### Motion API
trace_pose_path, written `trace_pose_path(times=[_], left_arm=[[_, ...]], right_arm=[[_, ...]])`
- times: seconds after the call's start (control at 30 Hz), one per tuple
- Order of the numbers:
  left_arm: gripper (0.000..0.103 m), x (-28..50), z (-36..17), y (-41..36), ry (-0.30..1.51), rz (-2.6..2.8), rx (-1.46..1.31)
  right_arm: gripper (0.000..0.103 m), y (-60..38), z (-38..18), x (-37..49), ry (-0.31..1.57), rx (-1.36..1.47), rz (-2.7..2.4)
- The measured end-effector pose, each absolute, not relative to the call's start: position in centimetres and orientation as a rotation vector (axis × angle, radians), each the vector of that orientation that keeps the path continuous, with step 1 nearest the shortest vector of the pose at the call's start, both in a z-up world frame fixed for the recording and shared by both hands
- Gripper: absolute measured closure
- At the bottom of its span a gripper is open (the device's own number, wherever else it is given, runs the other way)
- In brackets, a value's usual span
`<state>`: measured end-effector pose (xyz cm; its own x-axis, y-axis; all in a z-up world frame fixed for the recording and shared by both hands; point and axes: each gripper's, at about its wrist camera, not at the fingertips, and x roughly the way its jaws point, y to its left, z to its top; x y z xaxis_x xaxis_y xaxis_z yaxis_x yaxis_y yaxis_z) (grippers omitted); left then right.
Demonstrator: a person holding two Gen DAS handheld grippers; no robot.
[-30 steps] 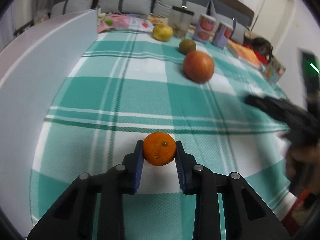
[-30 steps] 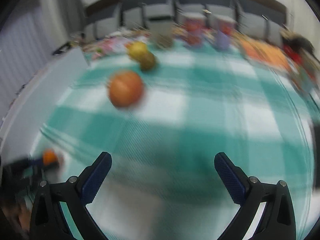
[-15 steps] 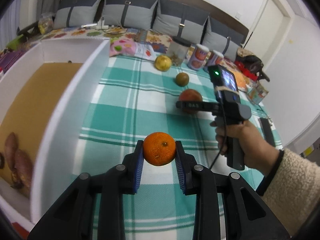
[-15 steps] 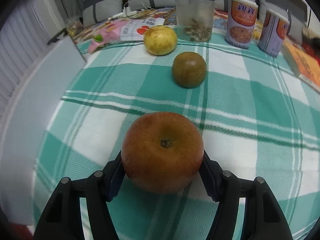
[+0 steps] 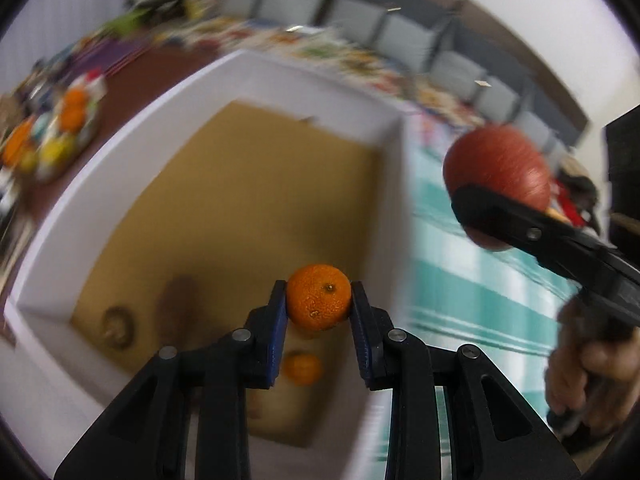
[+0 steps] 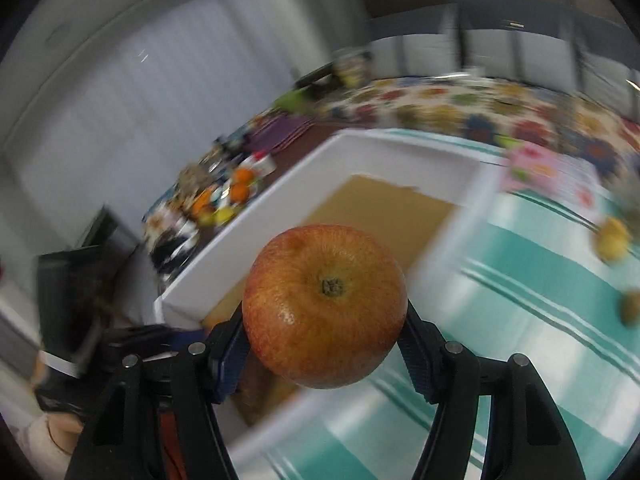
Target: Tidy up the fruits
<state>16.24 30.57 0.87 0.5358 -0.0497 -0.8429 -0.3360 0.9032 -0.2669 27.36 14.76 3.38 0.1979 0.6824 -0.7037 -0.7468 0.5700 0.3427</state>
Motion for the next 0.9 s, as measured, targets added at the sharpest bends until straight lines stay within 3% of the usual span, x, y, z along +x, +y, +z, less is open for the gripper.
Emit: trace_pose_path(times=[0.23, 0.33, 0.4, 0.47, 0.53, 0.7, 0.9], left_arm=[[0.071, 14.5, -3.1, 34.2, 1.072, 0.311, -0.466], [0.049, 14.6, -3.2, 34.5, 1.063, 0.330, -0.454], [0.028, 14.1, -3.0, 34.6, 1.042, 0.347, -0.441], [0.027, 13.6, -2.4, 34.4, 1.021, 0.356, -0.429], [0.027, 13.2, -1.6, 34.3, 0.978, 0.365, -0.429], [0.022, 11.6, 2.0, 30.8, 0.847, 0.333, -0.389], [0.017, 11.9, 4.5, 21.5, 0.767, 0.128, -0.315]], right_arm=[[0.036, 22.9, -1.7, 26.0, 1.039, -0.240, 0.990], [0.036, 23.7, -3.1, 25.8, 1.053, -0.299, 0.958], [0.034, 23.8, -3.5, 26.0, 1.046, -0.318, 0.942], [0.027, 23.0, -2.7, 26.1, 1.007, -0.297, 0.934], [0.015, 21.4, -1.2, 26.2, 0.962, -0.253, 0.931], [0.001, 15.2, 2.9, 25.9, 0.792, -0.174, 0.855], [0.000, 0.7, 0.0, 25.4, 0.759, -0.129, 0.607]])
